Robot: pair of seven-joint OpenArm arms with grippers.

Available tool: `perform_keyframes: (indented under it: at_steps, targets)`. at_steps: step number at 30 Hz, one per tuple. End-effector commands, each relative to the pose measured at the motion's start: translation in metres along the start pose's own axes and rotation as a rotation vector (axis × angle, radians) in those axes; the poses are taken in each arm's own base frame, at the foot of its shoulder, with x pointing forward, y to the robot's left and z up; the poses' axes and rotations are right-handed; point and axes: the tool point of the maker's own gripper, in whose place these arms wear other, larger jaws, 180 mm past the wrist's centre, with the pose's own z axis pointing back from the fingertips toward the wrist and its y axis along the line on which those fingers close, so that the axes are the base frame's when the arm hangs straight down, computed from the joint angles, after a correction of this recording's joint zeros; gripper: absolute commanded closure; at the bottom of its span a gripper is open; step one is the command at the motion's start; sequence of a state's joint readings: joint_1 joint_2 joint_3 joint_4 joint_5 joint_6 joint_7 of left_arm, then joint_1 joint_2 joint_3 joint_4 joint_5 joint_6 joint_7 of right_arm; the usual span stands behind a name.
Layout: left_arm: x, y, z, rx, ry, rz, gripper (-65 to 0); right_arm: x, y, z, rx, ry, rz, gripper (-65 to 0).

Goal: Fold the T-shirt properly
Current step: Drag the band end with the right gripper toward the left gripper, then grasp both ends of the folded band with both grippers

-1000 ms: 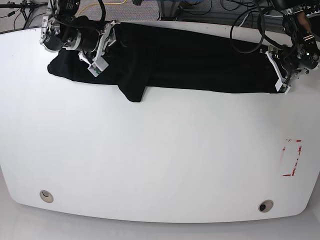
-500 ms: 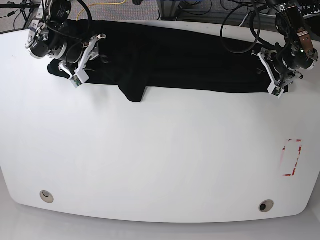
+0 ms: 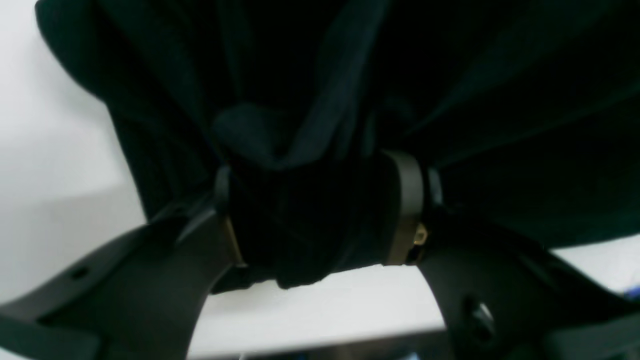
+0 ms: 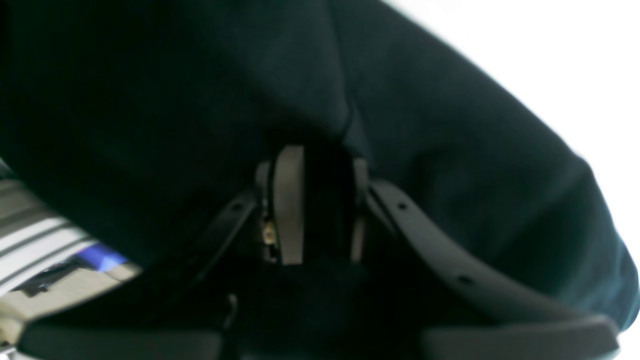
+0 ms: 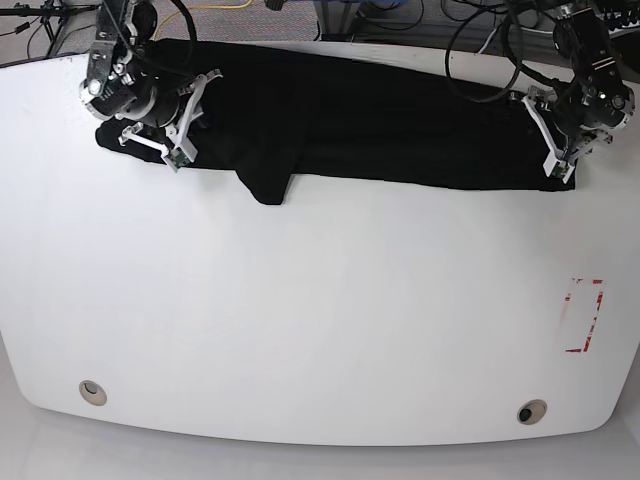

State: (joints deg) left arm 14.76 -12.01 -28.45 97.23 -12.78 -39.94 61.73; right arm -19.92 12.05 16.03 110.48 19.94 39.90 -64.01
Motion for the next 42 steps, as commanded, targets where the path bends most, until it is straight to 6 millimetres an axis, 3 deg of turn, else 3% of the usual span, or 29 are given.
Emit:
perform_keyframes:
  at_steps: [1,8,15,21,27,35,42]
  targets:
    - [-0.016,0.003,-0.004,0.009,0.068,-0.005,-31.2,-0.001,-0.007,-0.005,-0.018,-0.007,0.009,-13.2]
    - [0.008,-0.003,-0.010,-0.005,0.028,-0.016,-31.2,-0.003,-0.035,-0.033,-0.035,-0.018,-0.043,-13.2]
    - [0.010,-0.006,-0.011,-0.010,0.036,-0.018,-31.2,0.011,-0.080,-0.043,-0.073,-0.043,-0.060,-13.0]
    - [0.030,0.001,-0.010,0.001,-0.002,-0.017,-31.7,0.024,-0.113,-0.039,-0.114,-0.054,-0.064,-13.0]
    - [0.055,0.005,-0.005,0.010,-0.063,-0.016,-32.9,0.028,-0.116,-0.035,-0.125,-0.062,-0.050,-13.0]
    - [0.092,0.023,0.031,-0.006,-0.218,0.079,-46.7,0.039,-0.111,-0.030,-0.131,-0.084,-0.024,-13.0]
    - [0.097,0.055,0.054,0.014,-0.287,0.206,-47.6,0.042,-0.103,-0.034,-0.116,-0.092,-0.034,-13.0]
